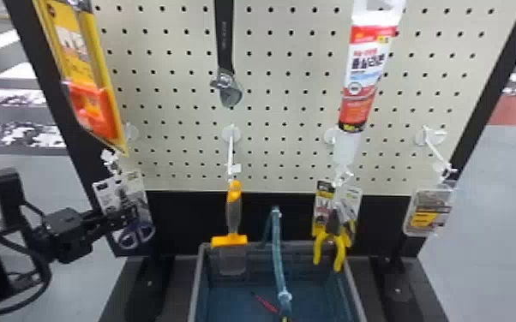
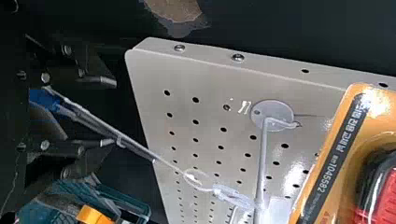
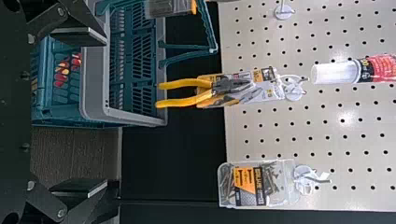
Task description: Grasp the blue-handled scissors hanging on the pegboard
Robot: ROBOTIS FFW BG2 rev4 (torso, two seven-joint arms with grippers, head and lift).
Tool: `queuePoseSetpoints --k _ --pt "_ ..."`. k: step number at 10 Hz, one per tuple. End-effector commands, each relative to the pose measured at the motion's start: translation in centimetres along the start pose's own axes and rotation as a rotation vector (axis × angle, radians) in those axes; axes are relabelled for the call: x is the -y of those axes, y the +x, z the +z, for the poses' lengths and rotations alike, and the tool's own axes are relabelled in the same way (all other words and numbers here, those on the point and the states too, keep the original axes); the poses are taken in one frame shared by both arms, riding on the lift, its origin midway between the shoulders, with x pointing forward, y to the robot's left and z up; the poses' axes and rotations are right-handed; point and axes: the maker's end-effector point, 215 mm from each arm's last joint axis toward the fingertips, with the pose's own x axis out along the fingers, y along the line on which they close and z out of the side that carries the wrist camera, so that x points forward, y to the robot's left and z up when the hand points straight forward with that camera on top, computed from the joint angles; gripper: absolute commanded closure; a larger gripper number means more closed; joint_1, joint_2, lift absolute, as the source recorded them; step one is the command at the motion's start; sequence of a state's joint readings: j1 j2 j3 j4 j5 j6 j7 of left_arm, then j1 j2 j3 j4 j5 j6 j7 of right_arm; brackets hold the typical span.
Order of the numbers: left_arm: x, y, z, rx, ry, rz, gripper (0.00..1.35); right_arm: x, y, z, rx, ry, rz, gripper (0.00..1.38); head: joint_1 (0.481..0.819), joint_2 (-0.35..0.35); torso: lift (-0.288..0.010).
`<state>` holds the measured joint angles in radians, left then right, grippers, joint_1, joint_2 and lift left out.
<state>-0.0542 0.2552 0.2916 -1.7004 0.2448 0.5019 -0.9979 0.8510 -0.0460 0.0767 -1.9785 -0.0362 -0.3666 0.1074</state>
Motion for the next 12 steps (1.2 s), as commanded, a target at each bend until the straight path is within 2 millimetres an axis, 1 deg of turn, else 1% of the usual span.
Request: queuePoseSetpoints --k 1,3,4,7,12 --pt "0.08 0.02 -0.1 0.0 -0.001 0.005 1.08 0.01 -0.02 -0.07 -0.001 0.001 0.0 0.22 0.549 0.0 -0.1" --pt "0.05 -0.09 0.02 0.003 0.001 0.012 1.08 0.0 -0.01 -0.07 -0.001 0.002 -0.001 0.22 0.549 0.0 -0.1" --pt "0.12 -0.14 0.15 0.003 0.007 0.015 1.12 0.0 -0.01 -0.07 -0.001 0.002 -0.001 0.22 0.549 0.0 -0.1" --pt "0.08 -0.38 0.5 0.01 0.014 0.025 1.12 0.0 -0.01 -0.06 -0.001 0.003 -0.002 0.22 0.549 0.0 -0.1" --pt "0.48 -0.43 0.1 0.018 -0.003 0.019 1.12 0.0 -0.07 -0.32 -0.006 0.003 -0.003 0.22 0.549 0.0 -0.1"
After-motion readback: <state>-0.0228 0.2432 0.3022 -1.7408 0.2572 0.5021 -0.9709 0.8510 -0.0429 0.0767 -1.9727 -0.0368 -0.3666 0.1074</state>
